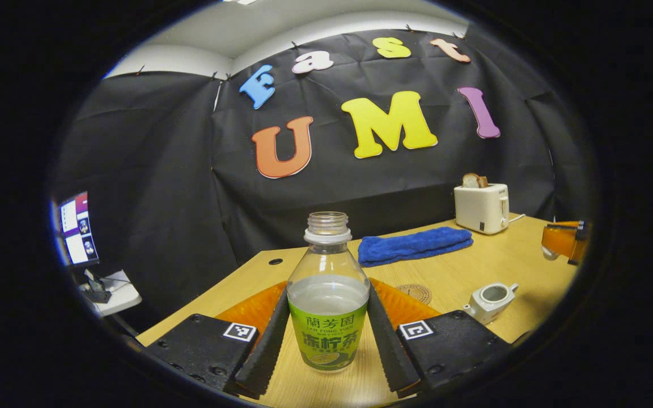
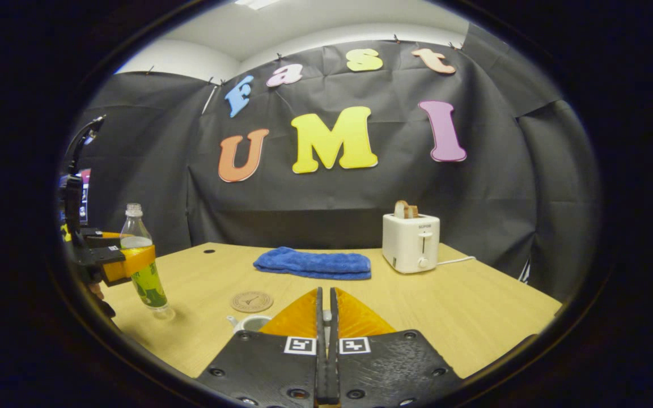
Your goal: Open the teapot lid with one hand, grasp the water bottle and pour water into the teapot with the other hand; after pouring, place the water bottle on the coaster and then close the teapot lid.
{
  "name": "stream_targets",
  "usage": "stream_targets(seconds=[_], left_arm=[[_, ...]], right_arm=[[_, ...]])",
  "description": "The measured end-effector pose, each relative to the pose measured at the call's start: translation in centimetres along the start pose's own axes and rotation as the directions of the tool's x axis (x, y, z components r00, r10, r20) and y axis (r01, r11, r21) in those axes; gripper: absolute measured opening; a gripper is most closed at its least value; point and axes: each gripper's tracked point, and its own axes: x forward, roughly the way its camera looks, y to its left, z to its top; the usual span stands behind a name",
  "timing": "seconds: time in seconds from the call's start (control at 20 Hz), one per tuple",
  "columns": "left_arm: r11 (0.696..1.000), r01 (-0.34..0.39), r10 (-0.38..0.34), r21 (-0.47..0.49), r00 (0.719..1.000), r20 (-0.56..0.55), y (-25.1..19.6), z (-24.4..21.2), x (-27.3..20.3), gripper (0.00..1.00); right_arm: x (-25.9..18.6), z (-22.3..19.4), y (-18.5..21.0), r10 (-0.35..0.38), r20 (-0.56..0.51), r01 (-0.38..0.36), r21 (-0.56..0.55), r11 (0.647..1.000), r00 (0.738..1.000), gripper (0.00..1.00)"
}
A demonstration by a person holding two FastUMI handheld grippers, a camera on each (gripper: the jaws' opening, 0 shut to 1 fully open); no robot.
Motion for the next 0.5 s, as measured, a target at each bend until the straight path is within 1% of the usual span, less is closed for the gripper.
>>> stream_targets(seconds=[0.1, 0.2, 0.3, 0.4, 0.45, 0.5], left_arm=[[0.995, -0.015, 0.016, 0.099, 1.0, -0.007, -0.4, -0.1, -0.1, 0.76], [0.975, -0.029, 0.031, 0.219, 1.0, -0.004, -1.1, 0.1, 0.0, 0.76], [0.946, -0.04, 0.046, 0.321, 0.999, -0.009, -1.6, 0.4, 0.2, 0.75], [0.92, -0.014, 0.035, 0.391, 0.998, -0.047, -2.5, -0.1, 0.5, 0.75], [0.902, 0.005, 0.027, 0.433, 0.997, -0.068, -2.9, -0.6, 0.7, 0.75], [0.879, 0.009, 0.037, 0.477, 0.996, -0.087, -3.0, -1.0, 0.8, 0.75]], right_arm=[[-0.1, 0.0, -0.6, 0.003, -0.009, -0.003, -0.006, 1.0, 1.0, 0.0], [-0.4, -0.1, -1.0, 0.013, -0.015, -0.013, 0.012, 1.0, 1.0, 0.0], [-0.6, 0.0, -1.7, 0.012, -0.016, -0.011, 0.016, 1.0, 1.0, 0.0], [-0.8, 0.0, -2.7, 0.0, -0.011, 0.001, 0.013, 1.0, 1.0, 0.0], [-0.8, 0.0, -3.2, -0.004, -0.011, 0.004, 0.015, 1.0, 1.0, 0.0], [-0.8, 0.1, -3.6, -0.007, -0.013, 0.007, 0.02, 1.0, 1.0, 0.0]])
